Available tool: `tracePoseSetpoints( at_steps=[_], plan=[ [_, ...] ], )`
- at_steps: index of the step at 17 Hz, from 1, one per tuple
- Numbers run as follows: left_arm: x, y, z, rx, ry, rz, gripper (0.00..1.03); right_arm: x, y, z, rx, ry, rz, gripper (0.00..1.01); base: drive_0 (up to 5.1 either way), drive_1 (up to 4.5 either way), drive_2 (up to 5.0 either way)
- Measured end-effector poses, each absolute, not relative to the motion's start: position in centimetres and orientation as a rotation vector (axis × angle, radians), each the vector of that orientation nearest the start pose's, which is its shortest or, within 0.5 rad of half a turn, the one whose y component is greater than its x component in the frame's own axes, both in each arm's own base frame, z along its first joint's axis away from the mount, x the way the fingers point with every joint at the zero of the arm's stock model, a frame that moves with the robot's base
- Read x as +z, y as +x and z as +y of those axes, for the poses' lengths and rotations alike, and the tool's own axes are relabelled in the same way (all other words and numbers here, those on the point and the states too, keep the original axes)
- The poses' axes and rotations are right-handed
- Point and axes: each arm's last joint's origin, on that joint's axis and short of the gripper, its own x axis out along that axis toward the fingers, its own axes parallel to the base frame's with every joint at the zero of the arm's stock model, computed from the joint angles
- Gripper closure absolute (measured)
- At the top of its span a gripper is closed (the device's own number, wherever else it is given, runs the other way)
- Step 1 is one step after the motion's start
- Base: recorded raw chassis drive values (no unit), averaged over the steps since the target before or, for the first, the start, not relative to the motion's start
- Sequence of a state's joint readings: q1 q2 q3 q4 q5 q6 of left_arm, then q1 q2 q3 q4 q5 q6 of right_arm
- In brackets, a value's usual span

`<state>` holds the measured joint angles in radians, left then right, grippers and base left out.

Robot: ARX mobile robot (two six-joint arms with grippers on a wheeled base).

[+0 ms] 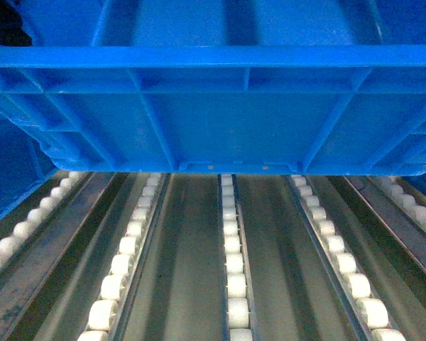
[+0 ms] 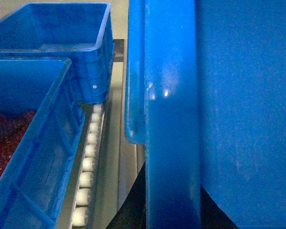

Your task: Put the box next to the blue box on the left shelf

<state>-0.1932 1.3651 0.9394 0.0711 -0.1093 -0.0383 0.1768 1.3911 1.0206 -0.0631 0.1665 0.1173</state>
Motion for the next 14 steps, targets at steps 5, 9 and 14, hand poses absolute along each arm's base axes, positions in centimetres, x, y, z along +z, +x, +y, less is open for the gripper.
tracePoseSetpoints(
  at_steps=[5, 9, 14],
  plan=[
    [24.2, 29.9, -6.2, -0.125, 0.017, 0.657, 0.98, 25.3, 30.7, 4.6, -0.010, 0.078, 0.728, 0.94, 0.0, 0.00, 0.0],
    [23.3, 29.8, -6.8, -0.136, 0.006, 0.757, 0.98, 23.7, 31.3, 3.9, 0.002, 0.100, 0.804, 0.94, 0.0, 0.00, 0.0],
    [20.4, 30.2, -6.9, -0.127, -0.021, 0.929, 0.98, 20.2, 32.4, 3.7, 0.023, 0.117, 0.928, 0.94, 0.0, 0.00, 0.0]
  ],
)
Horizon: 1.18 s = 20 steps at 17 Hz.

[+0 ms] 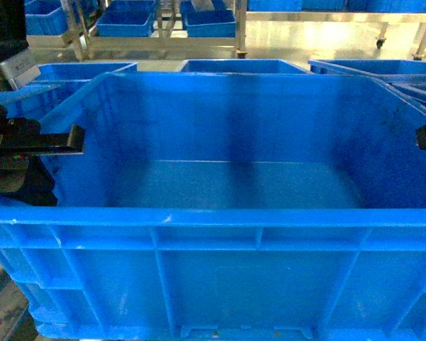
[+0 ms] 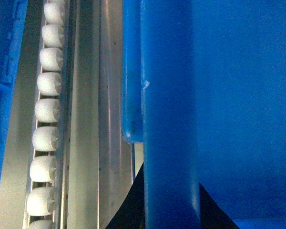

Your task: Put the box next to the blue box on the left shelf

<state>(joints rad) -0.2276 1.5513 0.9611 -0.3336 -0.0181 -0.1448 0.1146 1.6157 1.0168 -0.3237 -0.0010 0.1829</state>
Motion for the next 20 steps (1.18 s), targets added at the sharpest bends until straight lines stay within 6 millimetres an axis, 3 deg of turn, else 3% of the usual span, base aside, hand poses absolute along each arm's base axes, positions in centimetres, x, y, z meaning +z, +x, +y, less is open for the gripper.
tracePoseSetpoints(
  at_steps=[3, 6, 9, 10, 11, 13, 19, 20],
  plan=[
    [20.0, 30.4, -6.9, -0.111, -0.022, 0.936, 0.97, 20.0, 32.5, 3.8, 0.025, 0.128, 0.934, 0.94, 0.0, 0.00, 0.0],
    [20.2, 30.7, -7.3, -0.120, -0.034, 0.895, 0.66, 20.4, 32.8, 3.9, -0.023, 0.232, 0.895, 0.64, 0.0, 0.00, 0.0],
    [20.8, 31.2, -7.9, -0.134, -0.123, 0.816, 0.35, 22.1, 33.3, 4.0, -0.052, 0.272, 0.760, 0.34, 0.0, 0.00, 0.0],
    [21.3, 31.5, -8.3, -0.142, -0.155, 0.751, 0.15, 23.9, 33.2, 4.1, -0.064, 0.270, 0.640, 0.14, 0.0, 0.00, 0.0],
    [21.8, 31.8, -8.2, -0.104, -0.160, 0.680, 0.03, 24.7, 33.3, 4.2, -0.074, 0.268, 0.577, 0.02, 0.0, 0.00, 0.0],
    [23.5, 31.8, -7.1, -0.038, -0.191, 0.566, 0.05, 24.9, 33.1, 4.5, -0.055, 0.268, 0.541, 0.03, 0.0, 0.00, 0.0],
    [23.7, 31.8, -6.4, 0.054, -0.153, 0.467, 0.05, 25.1, 32.8, 4.7, -0.079, 0.248, 0.479, 0.03, 0.0, 0.00, 0.0],
    [23.4, 31.7, -6.4, 0.028, -0.146, 0.325, 0.11, 25.0, 32.9, 4.7, -0.053, 0.234, 0.373, 0.07, 0.0, 0.00, 0.0]
  ],
)
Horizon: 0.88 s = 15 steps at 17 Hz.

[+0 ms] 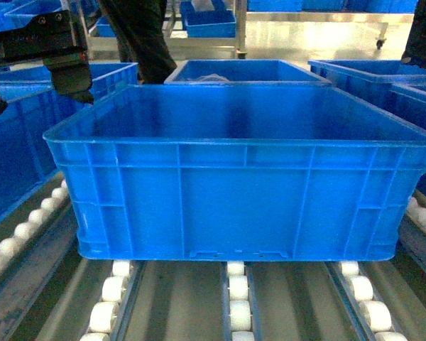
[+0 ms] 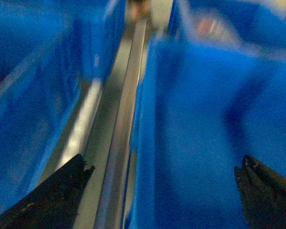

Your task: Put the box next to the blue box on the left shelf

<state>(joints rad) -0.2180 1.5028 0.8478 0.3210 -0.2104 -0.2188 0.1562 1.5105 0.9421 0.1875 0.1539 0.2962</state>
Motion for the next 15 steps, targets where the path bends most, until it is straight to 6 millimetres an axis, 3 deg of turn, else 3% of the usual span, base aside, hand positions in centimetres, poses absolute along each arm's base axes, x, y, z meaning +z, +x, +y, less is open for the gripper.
tracePoseSetpoints(
  at_steps=[5, 7, 8, 11, 15],
  plan=[
    [22.2, 29.9, -5.7, -0.005, -0.085, 0.173, 0.26, 23.8, 31.5, 4.3, -0.006, 0.151, 0.194, 0.21, 0.0, 0.00, 0.0],
    [21.0, 26.6, -3.6, 0.014, -0.038, 0.033, 0.50, 21.9, 27.8, 2.8, -0.006, 0.053, 0.048, 0.45, 0.0, 0.00, 0.0],
    [21.2, 25.5, -3.1, 0.019, -0.034, -0.009, 0.61, 22.0, 26.6, 2.4, -0.009, 0.039, -0.005, 0.56, 0.0, 0.00, 0.0],
    [19.0, 21.7, -2.0, 0.000, -0.015, 0.023, 1.01, 19.7, 22.5, 1.5, 0.000, 0.013, 0.016, 0.97, 0.0, 0.00, 0.0],
    [18.0, 18.2, -0.5, -0.014, -0.016, 0.016, 1.02, 18.5, 18.8, -0.1, -0.013, 0.007, 0.007, 1.00, 0.0, 0.00, 0.0]
  ],
)
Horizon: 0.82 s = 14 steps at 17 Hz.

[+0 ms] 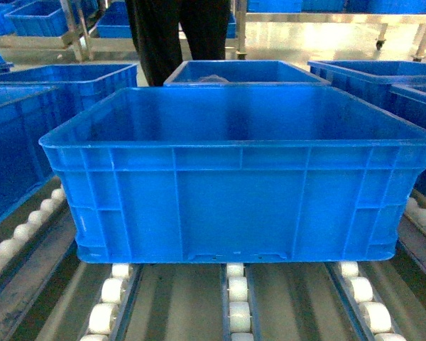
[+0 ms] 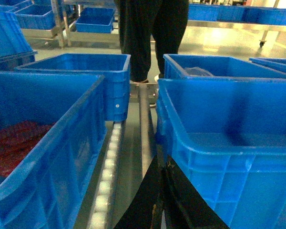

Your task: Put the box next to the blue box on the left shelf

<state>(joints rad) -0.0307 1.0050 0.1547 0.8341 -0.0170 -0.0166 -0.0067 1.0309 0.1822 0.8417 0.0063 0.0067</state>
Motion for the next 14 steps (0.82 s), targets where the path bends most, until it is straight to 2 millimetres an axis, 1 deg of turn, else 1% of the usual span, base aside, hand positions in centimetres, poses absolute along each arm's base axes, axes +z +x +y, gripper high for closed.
tracePoseSetpoints(
  at_steps=[1, 4, 5, 6, 7, 8, 9, 14],
  plan=[
    [17.8, 17.6, 0.0, 0.010, -0.017, 0.017, 1.02, 18.1, 18.1, -0.1, -0.008, 0.006, 0.015, 1.00, 0.0, 0.00, 0.0],
    [17.4, 15.8, 0.0, 0.000, -0.017, 0.012, 1.02, 17.6, 16.2, -0.1, -0.007, 0.006, 0.009, 1.00, 0.0, 0.00, 0.0],
    [16.9, 15.3, 0.0, 0.000, -0.017, -0.019, 1.02, 17.4, 15.7, -0.1, -0.007, 0.006, 0.012, 1.00, 0.0, 0.00, 0.0],
    [16.0, 14.8, 0.0, 0.001, -0.017, 0.032, 1.02, 17.1, 15.1, -0.1, -0.006, 0.007, -0.018, 1.00, 0.0, 0.00, 0.0],
    [16.3, 14.4, 0.0, 0.001, -0.017, 0.019, 1.02, 16.4, 14.7, -0.1, -0.006, 0.007, 0.010, 1.00, 0.0, 0.00, 0.0],
    [16.7, 14.0, 0.0, 0.000, -0.017, -0.003, 1.02, 16.2, 14.3, -0.1, -0.005, 0.006, 0.031, 1.00, 0.0, 0.00, 0.0],
    [16.8, 13.7, 0.0, 0.000, -0.017, -0.004, 1.02, 16.7, 13.9, -0.1, -0.006, 0.006, -0.005, 1.00, 0.0, 0.00, 0.0],
    [17.2, 12.2, 0.0, 0.000, -0.017, -0.017, 1.02, 17.1, 12.4, -0.1, -0.006, 0.006, -0.014, 1.00, 0.0, 0.00, 0.0]
  ],
)
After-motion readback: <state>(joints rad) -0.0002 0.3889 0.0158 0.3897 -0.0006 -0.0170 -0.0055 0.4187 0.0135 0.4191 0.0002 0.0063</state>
